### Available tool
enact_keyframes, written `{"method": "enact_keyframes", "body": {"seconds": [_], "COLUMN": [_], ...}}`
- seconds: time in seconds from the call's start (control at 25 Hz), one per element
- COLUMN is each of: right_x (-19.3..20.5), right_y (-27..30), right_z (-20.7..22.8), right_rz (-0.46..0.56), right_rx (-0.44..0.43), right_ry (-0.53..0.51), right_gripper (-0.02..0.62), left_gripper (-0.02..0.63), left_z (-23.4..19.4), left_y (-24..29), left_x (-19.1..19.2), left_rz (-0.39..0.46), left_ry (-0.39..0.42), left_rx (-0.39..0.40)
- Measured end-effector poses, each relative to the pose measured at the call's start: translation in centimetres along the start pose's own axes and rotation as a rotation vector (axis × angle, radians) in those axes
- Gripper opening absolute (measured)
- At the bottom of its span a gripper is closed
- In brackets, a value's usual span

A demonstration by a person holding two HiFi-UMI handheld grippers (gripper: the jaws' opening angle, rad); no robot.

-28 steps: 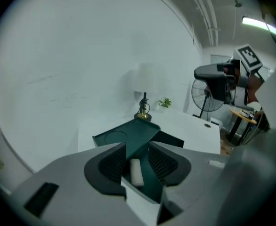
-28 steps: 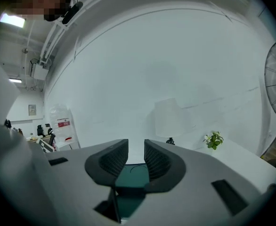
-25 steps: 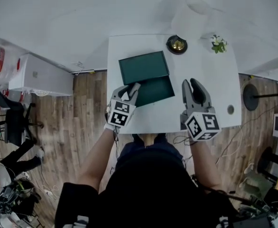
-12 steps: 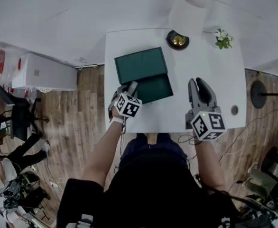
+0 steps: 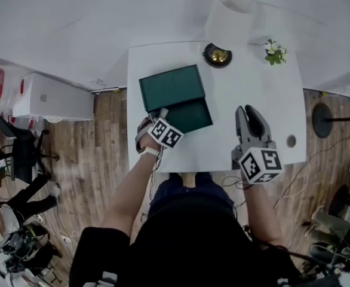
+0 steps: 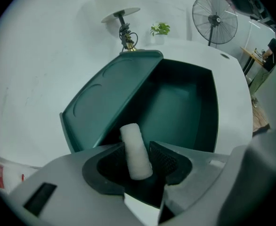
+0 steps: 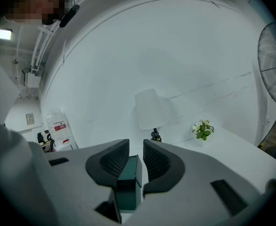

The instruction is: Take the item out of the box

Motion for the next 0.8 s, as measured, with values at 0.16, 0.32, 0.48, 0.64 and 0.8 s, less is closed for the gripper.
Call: {"method": "enact_keyframes", "body": {"seconds": [0.16,0.32,0.48,0.64,0.8], "right_x": [-0.3,-0.2,-0.2,-0.4,-0.5], "right_y": [-0.6,-1.2,-1.5,-1.4,-1.4], "right_z": [0.0,-0.2,-0.9,-2.1,-3.5], "right_rz": [0.009,0.015,0.013,0.021,0.012], "right_rx": [0.006,0.004,-0.002,-0.028,-0.058], "right_ry": [0.0,-0.001,-0.004,-0.011,-0.026], "right_gripper": [0.094,0.091,0.084,0.08,0.078], "left_gripper": [0.16,0.138,0.138,0.137,0.137], "left_z": [0.3,0.6,0.8,0.2,0.0], "left_y": [0.6,-0.2,-1.5,-4.0,-6.5], "left_x": [-0.1,0.4,0.7,0.4,0.6], "left_rz": [-0.054,-0.015,0.058,0.158,0.236], "left_ry": [0.077,0.068,0.038,0.01,-0.034], "left_rx": [0.001,0.033,0.025,0.005,0.024]}}
Point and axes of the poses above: the fingertips, and each gripper's own axes: y forward along the fingers, z to its right, x out of its underside, the point moved 6 cm from there along -y, backward along the fingers, and after that the axes turned 2 degrees about -z, right-handed, at the moved point
